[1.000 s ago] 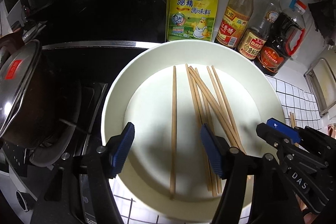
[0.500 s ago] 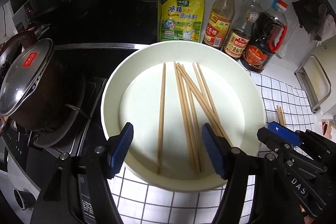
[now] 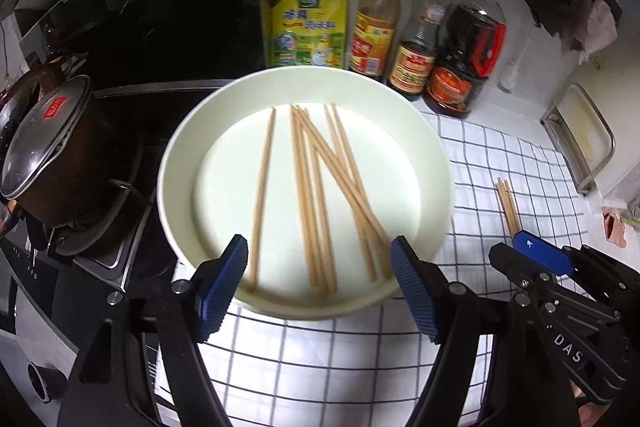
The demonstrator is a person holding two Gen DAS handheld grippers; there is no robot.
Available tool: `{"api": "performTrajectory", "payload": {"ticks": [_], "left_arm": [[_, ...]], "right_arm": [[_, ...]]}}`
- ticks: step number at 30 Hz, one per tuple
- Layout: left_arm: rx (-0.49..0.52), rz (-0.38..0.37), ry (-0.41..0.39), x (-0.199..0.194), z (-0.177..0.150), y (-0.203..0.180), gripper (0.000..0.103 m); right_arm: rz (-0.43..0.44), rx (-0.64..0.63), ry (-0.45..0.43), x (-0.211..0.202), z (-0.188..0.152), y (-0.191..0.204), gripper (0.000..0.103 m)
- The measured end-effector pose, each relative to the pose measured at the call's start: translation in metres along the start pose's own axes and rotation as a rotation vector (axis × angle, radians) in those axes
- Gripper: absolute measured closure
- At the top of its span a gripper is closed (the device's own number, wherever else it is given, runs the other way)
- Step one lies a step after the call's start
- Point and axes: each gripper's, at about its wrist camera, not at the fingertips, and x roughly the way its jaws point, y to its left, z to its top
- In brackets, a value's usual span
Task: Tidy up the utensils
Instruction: 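Open both tools to release the chopsticks and lift away from the bowl, then move both tools back to the chopstick row and separate one chopstick each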
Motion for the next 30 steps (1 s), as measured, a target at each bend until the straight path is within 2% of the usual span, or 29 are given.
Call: {"api": "performTrajectory", "payload": {"ticks": [17,25,30], "left_arm": [[0.129,-0.124,0.058,0.018,-0.022,-0.099,0.027],[0.16,-0.135,0.087,0.032,-0.033,-0.13,0.027],[0.172,-0.122,0.1,0.04,-0.04,-0.14,0.027]], "right_arm": [[-0.16,0.143,0.024,-0.013,-0.052,-0.114,0.065],[-0.204,0.155,0.057,0.0,-0.07,-0.147,0.065],[-0.191,0.157,0.071,0.014,-0.076,-0.157,0.065]]}}
